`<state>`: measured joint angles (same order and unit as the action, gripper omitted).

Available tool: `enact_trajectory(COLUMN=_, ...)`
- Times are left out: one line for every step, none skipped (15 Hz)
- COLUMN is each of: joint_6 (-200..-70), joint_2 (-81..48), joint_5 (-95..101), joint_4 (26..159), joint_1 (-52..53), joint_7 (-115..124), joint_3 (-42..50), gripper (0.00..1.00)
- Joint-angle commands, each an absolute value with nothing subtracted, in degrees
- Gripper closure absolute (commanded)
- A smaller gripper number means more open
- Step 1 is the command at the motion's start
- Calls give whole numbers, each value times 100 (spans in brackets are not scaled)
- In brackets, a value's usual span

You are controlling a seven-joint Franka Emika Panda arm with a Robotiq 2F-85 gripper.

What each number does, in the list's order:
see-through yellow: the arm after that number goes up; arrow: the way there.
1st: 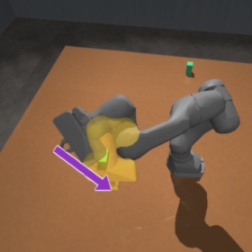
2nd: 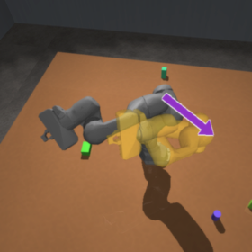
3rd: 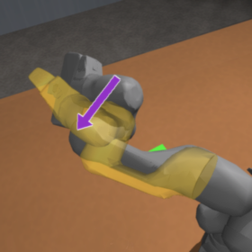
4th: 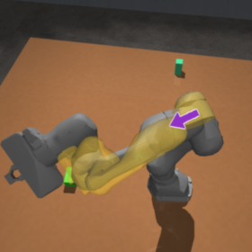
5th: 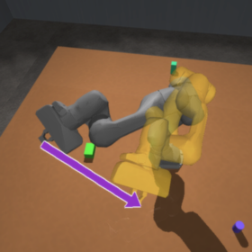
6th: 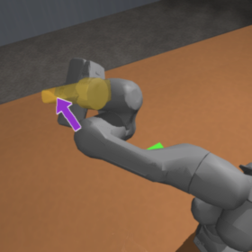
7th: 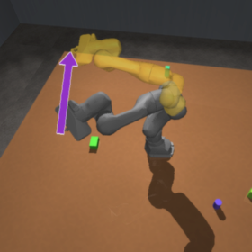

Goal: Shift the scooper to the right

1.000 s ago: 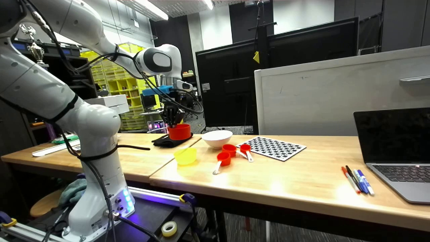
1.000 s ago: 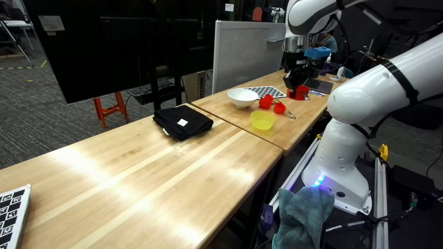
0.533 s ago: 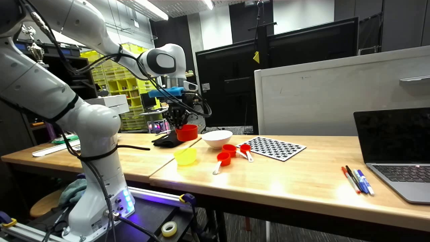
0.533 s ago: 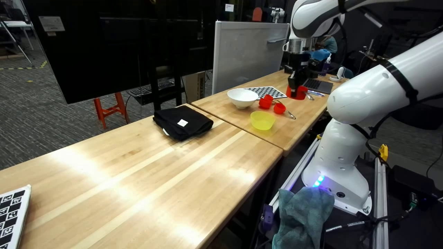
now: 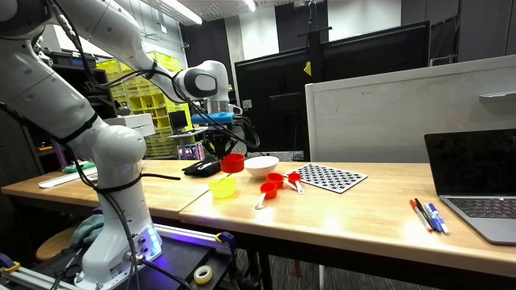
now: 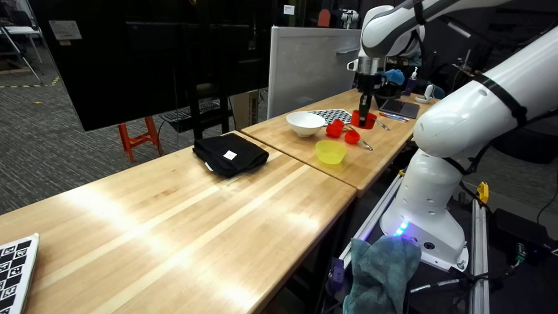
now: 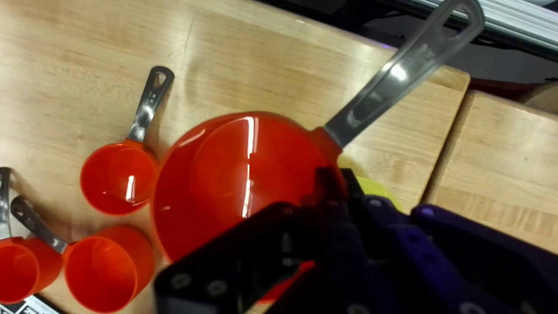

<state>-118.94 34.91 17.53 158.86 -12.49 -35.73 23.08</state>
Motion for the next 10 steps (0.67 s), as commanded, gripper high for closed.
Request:
enact_trajectory(joint_6=-12202, joint_2=3136, joint_5=1925, joint_4=15813, joint_1=-1366, joint_7=-4033, joint_3=2394, gripper=99)
enact_trajectory(joint_6=-12267, joint_2=3071, joint_5=2005, joint_4=15798, joint_1=-1438, joint_7=-4149, joint_3=2410, gripper=99)
enact_trajectory(joint_6=-12340, joint_2=3009, joint_5=2094, joint_4=15784, joint_1=-1523, joint_7=-4240, joint_3=2433, gripper=99)
enact_trajectory(joint_6=-12438, joint_2=2935, joint_5=2224, joint_4=15755, joint_1=-1623, joint_7=-4374, joint_3=2486, gripper=99)
enact_trajectory(joint_6=-12497, joint_2=2861, joint_5=2341, joint_4=15718, joint_1=-1712, joint_7=-4456, joint_3=2513, gripper=99)
enact_trajectory(joint_6=-12498, joint_2=2765, joint_5=2469, joint_4=15645, joint_1=-1814, joint_7=-4525, joint_3=2532, gripper=99)
enact_trajectory(joint_6=-12484, joint_2=2674, joint_5=2585, joint_4=15575, joint_1=-1907, joint_7=-4593, joint_3=2559, gripper=99)
enact_trajectory(joint_6=-12460, joint_2=2577, joint_5=2678, joint_4=15508, joint_1=-1976, joint_7=-4687, joint_3=2591, gripper=99)
enact_trajectory(joint_6=-12464, joint_2=2490, joint_5=2751, joint_4=15457, joint_1=-2030, joint_7=-4752, joint_3=2614, gripper=99)
enact_trajectory(joint_6=-12526, joint_2=2387, joint_5=2773, joint_4=15414, joint_1=-2055, joint_7=-4857, joint_3=2666, gripper=99)
